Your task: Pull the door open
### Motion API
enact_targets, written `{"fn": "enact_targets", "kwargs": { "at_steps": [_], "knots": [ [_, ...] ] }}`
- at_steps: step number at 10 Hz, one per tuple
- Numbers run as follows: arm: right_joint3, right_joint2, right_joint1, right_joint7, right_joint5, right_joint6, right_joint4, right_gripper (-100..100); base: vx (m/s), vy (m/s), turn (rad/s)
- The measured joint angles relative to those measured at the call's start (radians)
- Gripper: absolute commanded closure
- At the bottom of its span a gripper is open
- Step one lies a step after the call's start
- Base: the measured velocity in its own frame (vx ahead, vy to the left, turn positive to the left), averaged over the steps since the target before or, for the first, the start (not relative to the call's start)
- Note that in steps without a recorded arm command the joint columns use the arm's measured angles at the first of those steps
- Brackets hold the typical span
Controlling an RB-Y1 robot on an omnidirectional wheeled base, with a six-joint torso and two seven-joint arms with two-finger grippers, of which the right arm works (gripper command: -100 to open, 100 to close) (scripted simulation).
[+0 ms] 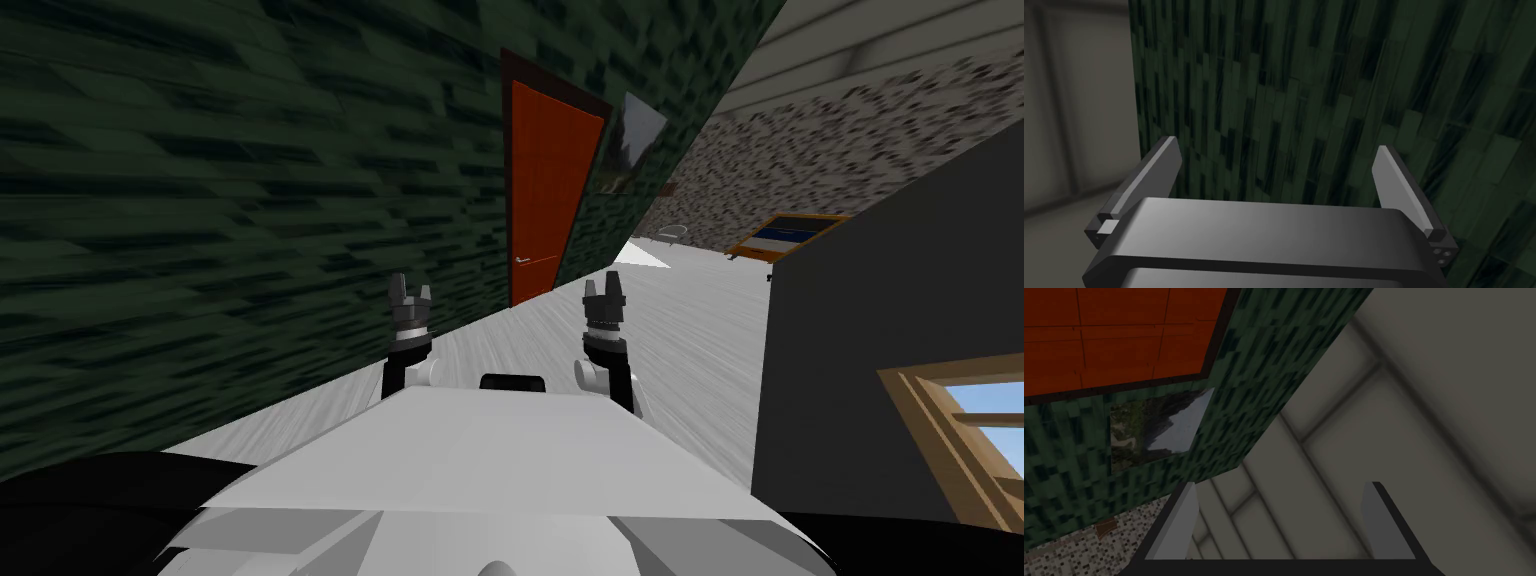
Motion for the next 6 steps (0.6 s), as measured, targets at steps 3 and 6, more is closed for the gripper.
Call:
{"fn": "enact_targets", "kwargs": {
  "at_steps": [3,6],
  "knots": [
    [0.004,-0.020,-0.014,-0.004,-0.010,-0.016,0.061,-100,0.153,-0.015,0.095],
    [0.008,-0.040,-0.033,-0.010,-0.021,-0.031,0.129,-100,0.133,-0.025,0.080]
  ]
}}
